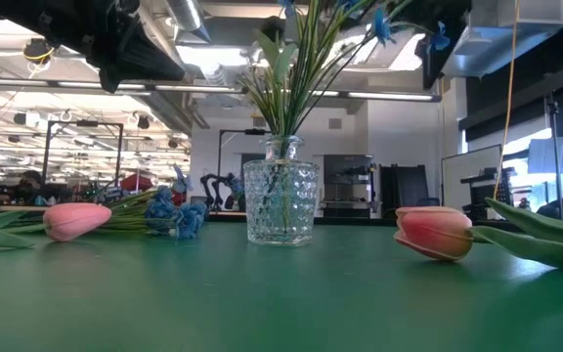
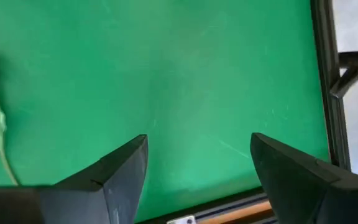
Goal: Sort flowers into vase by color
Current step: Put the right pink tulip into the blue vase
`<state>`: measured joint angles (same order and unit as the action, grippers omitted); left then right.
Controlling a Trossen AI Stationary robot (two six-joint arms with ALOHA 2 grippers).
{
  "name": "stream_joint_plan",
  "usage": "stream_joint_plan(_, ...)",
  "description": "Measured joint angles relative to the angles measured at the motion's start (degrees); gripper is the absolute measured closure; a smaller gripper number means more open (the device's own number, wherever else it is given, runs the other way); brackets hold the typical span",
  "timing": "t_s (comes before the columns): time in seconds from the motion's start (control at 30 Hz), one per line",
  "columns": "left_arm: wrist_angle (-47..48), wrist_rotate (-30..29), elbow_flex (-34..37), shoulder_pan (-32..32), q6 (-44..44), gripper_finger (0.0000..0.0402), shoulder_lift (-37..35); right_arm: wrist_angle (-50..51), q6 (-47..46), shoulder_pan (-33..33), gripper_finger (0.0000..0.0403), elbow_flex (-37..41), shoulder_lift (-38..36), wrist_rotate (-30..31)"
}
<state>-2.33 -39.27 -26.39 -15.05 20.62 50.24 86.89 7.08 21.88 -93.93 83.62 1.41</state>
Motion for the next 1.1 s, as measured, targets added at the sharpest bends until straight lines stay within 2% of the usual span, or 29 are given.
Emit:
stream_joint_plan(0.1, -0.02, -0.02, 0.0, -0.02, 0.22, 0.039, 0.0, -0.33, -1.7, -2.04, 0.0121, 0.0, -3.94, -0.02)
stream_joint_plan(0.23, -0.05, -0.04, 0.0, -0.02, 0.22, 0.039, 0.0, -7.26, -4.74, -7.56, 0.0121, 3.93, -10.12, -1.06)
stream_joint_plan(0.37, -0.26, -0.06, 0.0, -0.02, 0.24, 0.039, 0.0, -15.07, -10.41, -15.66, 0.0121, 14.35, -16.7, -0.87)
stream_joint_plan(0.6, -0.28, -0.07, 0.0, -0.02, 0.24, 0.039, 0.0, -30.59, -23.49, -31.97, 0.0121, 38.68, -24.5, 0.68)
stream_joint_plan(0.83, -0.36, -0.09, 0.0, -0.02, 0.29, 0.039, 0.0, -49.36, -34.41, -47.51, 0.013, 53.48, -21.97, 7.79)
stream_joint_plan(0.97, -0.45, -0.09, 0.0, -0.01, 0.78, 0.039, 0.0, -60.51, -37.13, -54.18, 0.0156, 54.9, -16.92, 11.07)
stream_joint_plan(1.1, -0.38, -0.1, 0.0, 0.0, 1.46, 0.039, -0.01, -64.07, -38.08, -59.24, 0.0191, 54.42, -10.21, 12.59)
